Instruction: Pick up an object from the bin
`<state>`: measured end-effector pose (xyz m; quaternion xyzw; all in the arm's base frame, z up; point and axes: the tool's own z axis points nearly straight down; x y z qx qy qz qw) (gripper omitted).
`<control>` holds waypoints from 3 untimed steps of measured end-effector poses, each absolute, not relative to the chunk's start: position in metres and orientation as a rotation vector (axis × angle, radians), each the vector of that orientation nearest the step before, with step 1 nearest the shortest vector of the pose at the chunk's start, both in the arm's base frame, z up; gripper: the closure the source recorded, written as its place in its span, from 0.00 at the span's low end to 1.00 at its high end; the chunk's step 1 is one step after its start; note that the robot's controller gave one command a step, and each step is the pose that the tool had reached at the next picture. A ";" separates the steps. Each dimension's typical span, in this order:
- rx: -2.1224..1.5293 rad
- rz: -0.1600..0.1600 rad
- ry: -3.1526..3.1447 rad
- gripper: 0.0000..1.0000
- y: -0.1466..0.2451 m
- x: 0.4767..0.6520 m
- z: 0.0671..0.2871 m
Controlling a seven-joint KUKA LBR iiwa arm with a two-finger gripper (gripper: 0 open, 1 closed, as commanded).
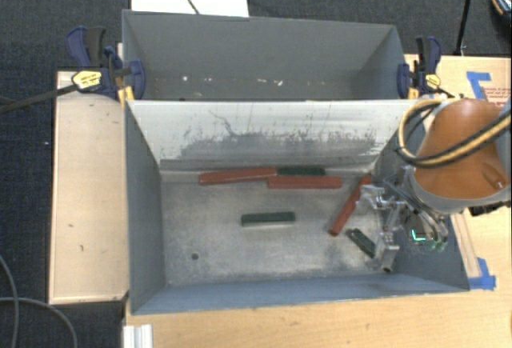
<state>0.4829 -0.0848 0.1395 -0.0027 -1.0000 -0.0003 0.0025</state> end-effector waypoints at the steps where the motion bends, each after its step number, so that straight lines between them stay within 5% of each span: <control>1: -0.045 0.001 -3.144 0.00 -0.123 0.529 0.067; 3: 0.254 -0.002 -3.138 0.00 -0.010 0.587 0.071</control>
Offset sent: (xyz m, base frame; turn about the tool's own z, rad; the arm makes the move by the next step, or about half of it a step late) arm 0.0450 -0.0362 -0.0695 0.0166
